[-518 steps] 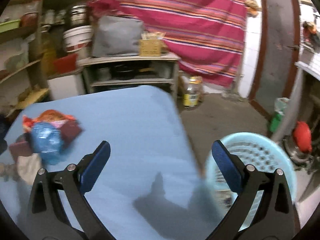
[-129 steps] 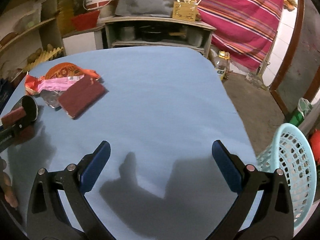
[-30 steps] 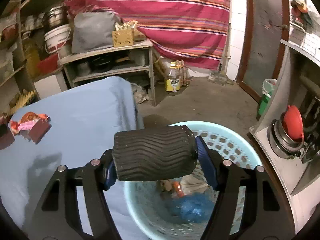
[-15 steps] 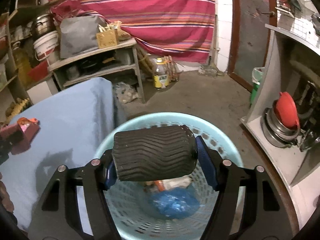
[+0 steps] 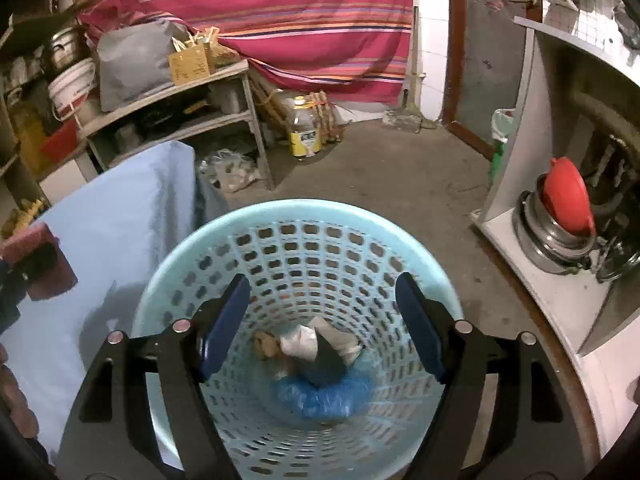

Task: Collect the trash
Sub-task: 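Carry the pad and cup over the basket and open both tools to drop them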

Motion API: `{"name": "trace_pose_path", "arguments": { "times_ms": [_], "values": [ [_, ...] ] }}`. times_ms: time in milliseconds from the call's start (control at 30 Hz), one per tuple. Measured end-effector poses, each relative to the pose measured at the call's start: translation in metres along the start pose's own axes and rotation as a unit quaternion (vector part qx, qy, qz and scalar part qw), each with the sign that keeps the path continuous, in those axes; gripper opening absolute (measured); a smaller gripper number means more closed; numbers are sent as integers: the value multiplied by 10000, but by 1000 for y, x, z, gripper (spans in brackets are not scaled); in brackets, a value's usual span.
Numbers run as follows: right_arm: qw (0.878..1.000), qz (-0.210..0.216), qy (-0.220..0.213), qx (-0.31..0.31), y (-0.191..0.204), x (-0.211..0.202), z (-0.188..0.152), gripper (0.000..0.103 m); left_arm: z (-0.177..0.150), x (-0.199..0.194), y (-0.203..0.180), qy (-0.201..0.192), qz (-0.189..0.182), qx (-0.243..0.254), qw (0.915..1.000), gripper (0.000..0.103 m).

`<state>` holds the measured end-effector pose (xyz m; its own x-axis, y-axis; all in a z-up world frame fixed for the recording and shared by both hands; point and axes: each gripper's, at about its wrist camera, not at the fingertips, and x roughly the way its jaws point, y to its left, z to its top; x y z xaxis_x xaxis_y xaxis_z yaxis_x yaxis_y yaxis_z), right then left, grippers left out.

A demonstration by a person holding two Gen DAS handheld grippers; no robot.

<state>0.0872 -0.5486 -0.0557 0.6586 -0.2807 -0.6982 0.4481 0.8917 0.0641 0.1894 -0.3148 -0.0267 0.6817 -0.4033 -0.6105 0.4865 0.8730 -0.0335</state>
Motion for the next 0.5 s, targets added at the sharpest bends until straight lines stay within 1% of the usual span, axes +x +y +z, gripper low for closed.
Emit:
{"name": "trace_pose_path", "arguments": {
  "times_ms": [67, 233, 300, 400, 500],
  "values": [
    [9998, -152, -23, -94, -2, -2, -1, 78, 2, 3, -8, 8, -50, 52, 10000, 80],
    [9995, -261, -92, -167, -15, -13, -3, 87, 4, 9, -32, 25, -258, 150, 9996, 80],
    [9991, -344, -146, -186, -22, -20, -5, 94, 4, 12, -44, 36, -345, 234, 9991, 80],
    [9981, -548, -244, -123, -37, -28, -8, 96, 4, 17, -60, 78, -472, 348, 9982, 80],
    [9979, -583, -268, 42, -47, -32, -11, 97, 2, 24, -75, 137, -597, 451, 9971, 80]
  ]
}}
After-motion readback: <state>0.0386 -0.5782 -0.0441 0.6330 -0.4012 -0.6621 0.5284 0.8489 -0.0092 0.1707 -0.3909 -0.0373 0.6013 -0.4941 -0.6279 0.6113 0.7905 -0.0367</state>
